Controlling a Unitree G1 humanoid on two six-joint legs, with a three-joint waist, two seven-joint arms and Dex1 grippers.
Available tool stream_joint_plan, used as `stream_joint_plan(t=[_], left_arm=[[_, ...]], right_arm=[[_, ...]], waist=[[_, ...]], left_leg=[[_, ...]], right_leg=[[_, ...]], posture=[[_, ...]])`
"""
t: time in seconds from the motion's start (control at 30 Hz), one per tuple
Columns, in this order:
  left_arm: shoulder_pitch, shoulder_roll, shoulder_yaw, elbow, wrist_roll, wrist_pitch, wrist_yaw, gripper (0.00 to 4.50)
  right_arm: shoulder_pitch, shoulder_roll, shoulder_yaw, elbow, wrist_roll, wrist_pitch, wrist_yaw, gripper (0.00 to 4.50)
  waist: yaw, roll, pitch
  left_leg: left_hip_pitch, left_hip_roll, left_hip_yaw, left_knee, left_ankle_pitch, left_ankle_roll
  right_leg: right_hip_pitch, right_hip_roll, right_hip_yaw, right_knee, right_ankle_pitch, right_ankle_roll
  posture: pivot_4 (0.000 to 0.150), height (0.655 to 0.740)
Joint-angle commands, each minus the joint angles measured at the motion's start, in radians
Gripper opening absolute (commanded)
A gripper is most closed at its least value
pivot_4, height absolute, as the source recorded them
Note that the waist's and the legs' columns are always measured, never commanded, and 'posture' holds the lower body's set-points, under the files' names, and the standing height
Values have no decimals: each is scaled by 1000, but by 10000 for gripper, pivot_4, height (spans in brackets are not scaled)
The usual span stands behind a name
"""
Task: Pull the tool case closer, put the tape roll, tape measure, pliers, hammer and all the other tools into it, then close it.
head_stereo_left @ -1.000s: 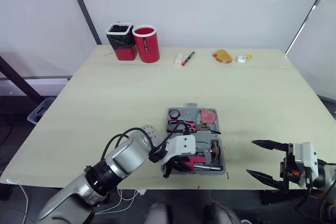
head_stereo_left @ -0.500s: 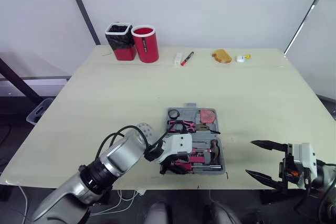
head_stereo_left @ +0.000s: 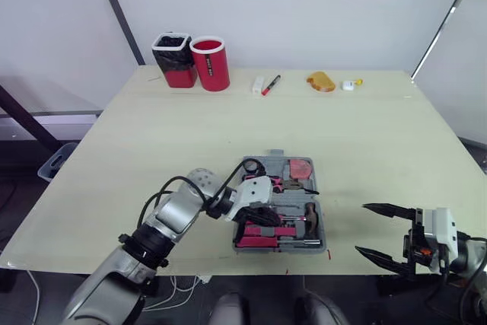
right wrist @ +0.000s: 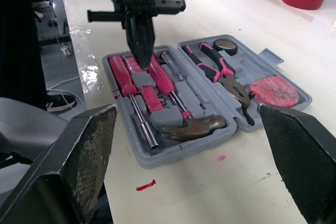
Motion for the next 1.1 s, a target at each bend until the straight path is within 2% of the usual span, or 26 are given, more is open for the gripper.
stream_joint_plan(t=[0.03, 0.43, 0.67, 0.87, 1.1], left_arm=[[3, -34, -2, 31, 2, -64, -17, 451], [53, -31, -51, 154, 107, -219, -32, 451], [83, -46, -45, 238, 119, -257, -11, 451], [102, -70, 27, 198, 28, -221, -15, 451], [119, -61, 210, 94, -105, -136, 60, 451]], right_arm=[[-2, 6, -9, -19, 6, -18, -8, 45000], [12, 3, -19, -32, 8, -15, -19, 45000], [0, -3, -19, -26, 12, -10, -14, 45000], [-9, 4, -20, -20, 24, -3, -17, 45000], [-15, 60, -49, 20, 42, 28, -107, 45000]], waist=[[2, 0, 0], [1, 0, 0], [1, 4, -3], [0, 6, -4], [0, 5, -4]], left_leg=[[0, 0, 0, 0, 0, 0], [0, 0, 0, 0, 0, 0], [1, 0, 0, 0, 0, 0], [3, 0, 0, 0, 0, 0], [1, 0, -1, 0, 0, 0]], right_leg=[[0, 0, 0, 0, 0, 0], [0, 1, 1, 0, 0, 0], [1, 1, 1, 0, 0, 0], [3, 1, 1, 0, 0, 0], [2, 1, 0, 0, 0, 0]], posture=[[1500, 7400], [1500, 7400], [1500, 7400], [1500, 7400], [1500, 7400]])
